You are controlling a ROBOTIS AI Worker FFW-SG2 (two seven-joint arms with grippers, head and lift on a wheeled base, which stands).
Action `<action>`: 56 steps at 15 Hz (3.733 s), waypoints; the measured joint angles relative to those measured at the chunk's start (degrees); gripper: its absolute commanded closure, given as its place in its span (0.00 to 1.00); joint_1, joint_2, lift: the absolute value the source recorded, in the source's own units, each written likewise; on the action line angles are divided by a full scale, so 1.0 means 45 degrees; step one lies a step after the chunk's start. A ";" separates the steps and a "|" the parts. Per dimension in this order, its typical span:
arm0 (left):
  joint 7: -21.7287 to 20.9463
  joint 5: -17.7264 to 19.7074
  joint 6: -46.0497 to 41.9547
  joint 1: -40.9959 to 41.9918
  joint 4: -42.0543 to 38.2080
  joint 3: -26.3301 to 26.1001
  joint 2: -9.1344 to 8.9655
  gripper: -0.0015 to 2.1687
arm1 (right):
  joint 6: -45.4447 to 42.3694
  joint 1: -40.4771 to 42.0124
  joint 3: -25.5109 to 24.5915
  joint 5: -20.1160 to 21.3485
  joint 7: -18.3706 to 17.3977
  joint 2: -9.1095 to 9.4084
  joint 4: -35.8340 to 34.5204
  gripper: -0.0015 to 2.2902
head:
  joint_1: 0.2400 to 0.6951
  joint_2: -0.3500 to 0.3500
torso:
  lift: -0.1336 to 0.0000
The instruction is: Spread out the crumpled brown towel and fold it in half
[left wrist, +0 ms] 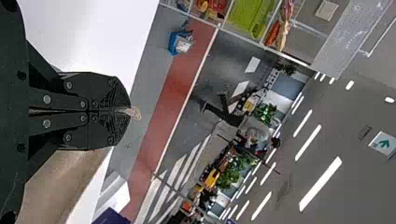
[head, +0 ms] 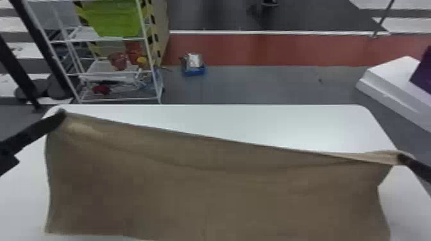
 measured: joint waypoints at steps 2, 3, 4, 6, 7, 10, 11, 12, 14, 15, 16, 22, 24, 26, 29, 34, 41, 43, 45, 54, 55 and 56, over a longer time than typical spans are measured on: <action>-0.0033 -0.0619 -0.1328 -0.0076 0.0740 -0.0572 -0.0040 0.63 | -0.0906 -0.0365 0.0395 0.0285 -0.0191 -0.0211 0.0888 0.98 | 1.00 0.47 | 0.07; -0.0097 -0.0693 -0.1615 -0.0063 0.0877 -0.0612 -0.0063 0.63 | -0.1066 -0.0392 0.0459 0.0268 -0.0154 -0.0219 0.1001 0.98 | 1.00 0.47 | 0.07; -0.0191 -0.0641 -0.1703 0.0031 0.0891 -0.0505 -0.0069 0.63 | -0.1099 -0.0302 0.0428 0.0142 -0.0056 -0.0216 0.0924 0.98 | 1.00 0.48 | 0.07; -0.0508 0.0035 -0.1363 0.0441 0.0373 0.0275 -0.0058 0.63 | -0.0957 0.0430 0.0113 -0.0446 0.0038 -0.0189 0.0022 0.98 | 1.00 0.50 | 0.07; -0.0771 0.0663 -0.0875 0.0696 -0.0068 0.0979 -0.0062 0.63 | -0.0872 0.1011 -0.0153 -0.0848 0.0065 -0.0158 -0.0663 0.98 | 1.00 0.51 | 0.07; -0.1649 0.3000 0.1322 0.1281 -0.1163 0.3578 -0.0267 0.63 | -0.0180 0.2291 -0.1610 -0.1940 0.0590 0.0256 -0.2401 0.98 | 1.00 0.51 | 0.07; -0.2005 0.3628 0.2205 0.1364 -0.1515 0.4515 -0.0392 0.63 | 0.0225 0.2623 -0.2260 -0.2362 0.0781 0.0402 -0.2886 0.98 | 1.00 0.50 | 0.07; -0.2265 0.4107 0.2963 0.1402 -0.1785 0.5256 -0.0466 0.63 | 0.0540 0.2905 -0.2781 -0.2745 0.0903 0.0485 -0.3242 0.98 | 1.00 0.49 | 0.07; -0.2690 0.5009 0.4161 0.1467 -0.2327 0.6619 -0.0628 0.63 | 0.1183 0.3388 -0.3875 -0.3579 0.0938 0.0584 -0.3747 0.98 | 1.00 0.44 | 0.07; -0.2850 0.5284 0.4458 0.1490 -0.2447 0.7029 -0.0689 0.63 | 0.1551 0.3489 -0.4358 -0.3935 0.0939 0.0615 -0.3838 0.98 | 1.00 0.42 | 0.07; -0.3000 0.5566 0.4677 0.1501 -0.2506 0.7410 -0.0737 0.63 | 0.1971 0.3573 -0.4899 -0.4311 0.0939 0.0632 -0.3925 0.98 | 1.00 0.39 | 0.07; -0.3715 0.5871 0.5061 0.1634 -0.2303 0.8837 -0.0610 0.63 | 0.3809 0.4063 -0.6805 -0.5383 0.0932 0.0962 -0.4626 0.98 | 1.00 0.40 | 0.07; -0.3677 0.5857 0.5041 0.1661 -0.2180 0.9042 -0.0368 0.63 | 0.4168 0.4218 -0.7187 -0.5618 0.0936 0.1122 -0.4863 0.98 | 1.00 0.43 | 0.07; -0.3531 0.5481 0.4908 0.1644 -0.2011 0.8737 -0.0145 0.63 | 0.4114 0.4243 -0.7001 -0.5244 0.0937 0.1184 -0.4966 0.98 | 1.00 0.47 | 0.07; -0.3573 0.4894 0.4696 0.1625 -0.1744 0.7740 -0.0235 0.63 | 0.3569 0.4126 -0.5580 -0.4340 0.0916 0.1219 -0.4952 0.98 | 1.00 0.51 | 0.07; -0.4123 0.4776 0.4686 0.2321 -0.1852 0.6119 -0.0668 0.62 | 0.0898 0.3293 -0.2126 -0.1190 -0.1428 0.1608 -0.4516 0.98 | 1.00 0.44 | 0.07; -0.3960 0.1535 0.2560 0.4695 -0.2561 0.0641 -0.0550 0.59 | -0.2630 0.2971 0.1030 0.2516 -0.2596 0.1682 -0.2815 0.98 | 1.00 0.28 | 0.07; -0.3931 0.0646 0.2195 0.5372 -0.2775 -0.0888 -0.0354 0.59 | -0.2798 0.2954 0.1094 0.2597 -0.2611 0.1636 -0.2591 0.98 | 1.00 0.16 | 0.07; -0.3841 -0.0374 0.1782 0.5996 -0.3080 -0.2313 -0.0099 0.49 | -0.2807 0.2944 0.1085 0.2605 -0.2619 0.1625 -0.2484 0.98 | 1.00 0.11 | 0.07; -0.2949 -0.3171 -0.0319 0.8356 -0.4111 -0.6095 0.1860 0.28 | -0.2790 0.2977 0.0520 0.2541 -0.2618 0.1631 -0.1774 0.98 | 1.00 0.00 | 0.07; -0.2834 -0.3216 -0.0480 0.8464 -0.4141 -0.6430 0.1879 0.28 | -0.2834 0.2920 0.0580 0.2548 -0.2618 0.1627 -0.1639 0.98 | 1.00 0.00 | 0.07; -0.2762 -0.3311 -0.0592 0.8522 -0.4167 -0.6790 0.1884 0.28 | -0.2861 0.2886 0.0615 0.2562 -0.2618 0.1620 -0.1553 0.98 | 1.00 0.00 | 0.07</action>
